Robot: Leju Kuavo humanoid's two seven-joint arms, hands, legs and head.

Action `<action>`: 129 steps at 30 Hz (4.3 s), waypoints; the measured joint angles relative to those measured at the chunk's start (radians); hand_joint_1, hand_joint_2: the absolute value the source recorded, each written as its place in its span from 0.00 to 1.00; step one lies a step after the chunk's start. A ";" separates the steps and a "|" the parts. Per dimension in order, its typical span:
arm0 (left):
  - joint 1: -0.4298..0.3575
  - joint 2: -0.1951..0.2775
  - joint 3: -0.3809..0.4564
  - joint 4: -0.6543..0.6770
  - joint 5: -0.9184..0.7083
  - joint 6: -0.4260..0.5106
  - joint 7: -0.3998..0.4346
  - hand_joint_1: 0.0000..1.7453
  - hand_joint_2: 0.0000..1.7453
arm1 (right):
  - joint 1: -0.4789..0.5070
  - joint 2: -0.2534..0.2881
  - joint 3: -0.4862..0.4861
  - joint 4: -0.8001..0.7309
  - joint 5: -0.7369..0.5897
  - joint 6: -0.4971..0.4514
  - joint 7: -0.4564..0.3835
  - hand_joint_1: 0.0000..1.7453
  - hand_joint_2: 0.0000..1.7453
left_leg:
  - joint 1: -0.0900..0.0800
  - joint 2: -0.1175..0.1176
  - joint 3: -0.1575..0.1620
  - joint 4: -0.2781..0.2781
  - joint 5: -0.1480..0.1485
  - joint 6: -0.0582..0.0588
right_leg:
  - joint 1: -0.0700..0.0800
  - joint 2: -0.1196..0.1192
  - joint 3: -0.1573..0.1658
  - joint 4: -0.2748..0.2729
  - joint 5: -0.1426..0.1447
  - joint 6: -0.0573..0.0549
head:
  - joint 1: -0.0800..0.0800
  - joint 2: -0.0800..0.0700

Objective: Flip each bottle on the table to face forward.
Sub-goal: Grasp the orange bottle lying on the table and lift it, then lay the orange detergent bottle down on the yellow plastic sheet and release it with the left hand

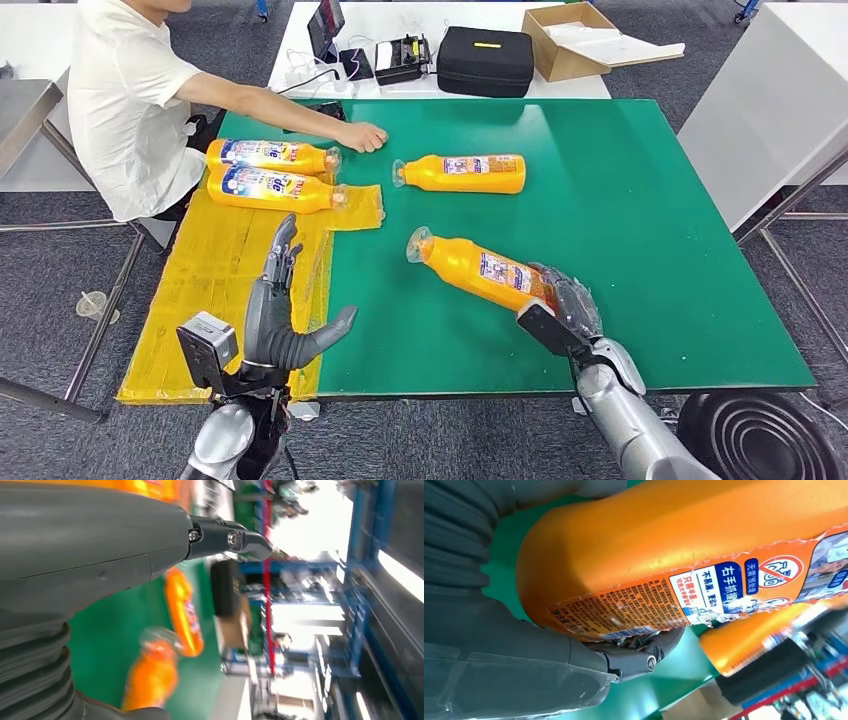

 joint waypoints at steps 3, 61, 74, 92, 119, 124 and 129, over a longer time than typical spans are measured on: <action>0.028 -0.010 0.002 0.015 0.017 0.030 0.003 0.00 1.00 | 0.072 0.033 -0.039 -0.127 -0.090 0.034 -0.016 1.00 1.00 | 0.001 0.000 -0.002 0.000 0.000 0.000 | 0.000 0.000 -0.003 0.000 0.000 0.000 | 0.000 0.000; -0.072 -0.050 -0.055 0.190 0.245 -0.125 0.034 1.00 1.00 | 0.063 0.226 0.385 -0.244 -0.120 0.081 -0.062 0.99 1.00 | 0.001 0.001 -0.004 0.000 0.001 0.000 | 0.000 0.000 -0.006 0.001 0.000 0.000 | 0.000 0.000; -0.056 -0.061 -0.034 0.171 0.330 -0.273 -0.025 1.00 1.00 | 0.052 0.225 0.412 -0.243 -0.183 0.160 -0.092 0.76 1.00 | 0.001 0.001 -0.004 0.000 0.001 0.000 | 0.000 0.000 -0.006 0.001 0.000 0.000 | 0.000 0.000; -0.039 -0.061 -0.022 0.122 0.283 -0.293 -0.031 1.00 1.00 | 0.048 0.227 0.430 -0.243 -0.181 0.154 -0.086 0.00 0.75 | 0.001 0.001 -0.004 0.000 0.001 0.000 | 0.000 0.000 -0.006 0.001 0.000 0.000 | 0.001 0.000; -0.064 0.127 0.072 0.068 -0.967 0.295 0.165 1.00 1.00 | 0.307 0.253 -0.369 -0.659 0.436 -0.444 -0.091 0.00 0.00 | 0.001 0.002 -0.004 0.000 0.001 -0.001 | 0.000 0.001 -0.007 0.001 0.001 -0.001 | 0.000 0.000; -0.078 0.150 0.084 0.081 -0.970 0.292 0.169 1.00 1.00 | 0.322 0.259 -0.404 -0.712 0.437 -0.444 -0.091 0.00 0.00 | 0.001 0.003 -0.004 0.000 0.001 0.000 | 0.000 0.001 -0.007 0.001 0.001 -0.001 | 0.001 0.000; -0.085 0.162 0.087 0.088 -0.974 0.280 0.182 1.00 1.00 | 0.327 0.261 -0.418 -0.735 0.436 -0.444 -0.091 0.00 0.00 | 0.001 0.003 -0.005 0.000 0.001 0.000 | 0.000 0.001 -0.007 0.001 0.001 -0.001 | 0.001 0.000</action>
